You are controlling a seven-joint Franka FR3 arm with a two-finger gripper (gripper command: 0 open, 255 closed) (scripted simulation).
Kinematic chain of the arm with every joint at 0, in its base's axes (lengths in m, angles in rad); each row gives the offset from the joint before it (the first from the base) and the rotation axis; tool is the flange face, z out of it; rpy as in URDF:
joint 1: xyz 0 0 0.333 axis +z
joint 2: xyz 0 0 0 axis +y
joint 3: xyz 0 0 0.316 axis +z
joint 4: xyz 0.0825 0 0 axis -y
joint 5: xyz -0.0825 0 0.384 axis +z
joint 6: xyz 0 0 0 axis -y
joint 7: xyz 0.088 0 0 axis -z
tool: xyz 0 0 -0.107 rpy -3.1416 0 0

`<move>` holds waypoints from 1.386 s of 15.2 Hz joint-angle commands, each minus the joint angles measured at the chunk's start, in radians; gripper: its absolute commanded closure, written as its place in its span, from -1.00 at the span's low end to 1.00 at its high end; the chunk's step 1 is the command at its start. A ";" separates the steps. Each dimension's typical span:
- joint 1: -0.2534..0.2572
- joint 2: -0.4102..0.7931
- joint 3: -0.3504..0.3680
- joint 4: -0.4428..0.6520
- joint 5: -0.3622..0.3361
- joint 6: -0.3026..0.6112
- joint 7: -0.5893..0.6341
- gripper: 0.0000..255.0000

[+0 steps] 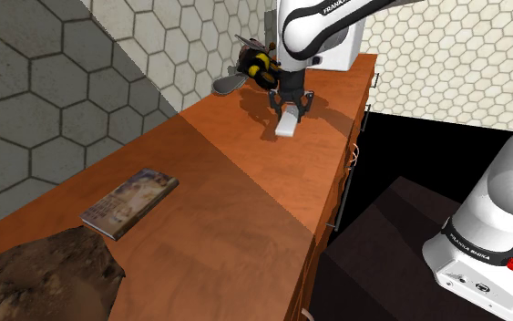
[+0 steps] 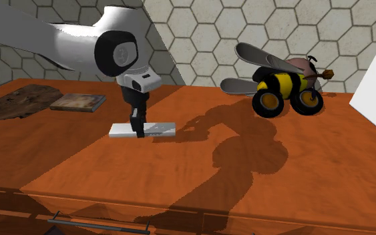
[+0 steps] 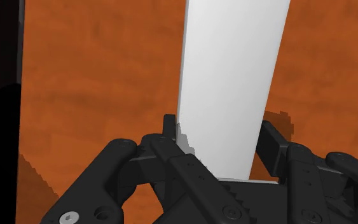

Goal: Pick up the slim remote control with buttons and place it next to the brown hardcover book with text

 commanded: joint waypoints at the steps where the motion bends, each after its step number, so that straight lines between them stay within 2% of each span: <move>1: 0.024 0.016 0.024 0.025 -0.004 -0.007 0.052 1.00; 12: 0.165 0.178 0.134 0.227 -0.059 -0.051 0.323 1.00; 19: 0.275 0.337 0.175 0.440 -0.120 -0.115 0.483 1.00; 21: 0.283 0.350 0.175 0.446 -0.125 -0.107 0.492 1.00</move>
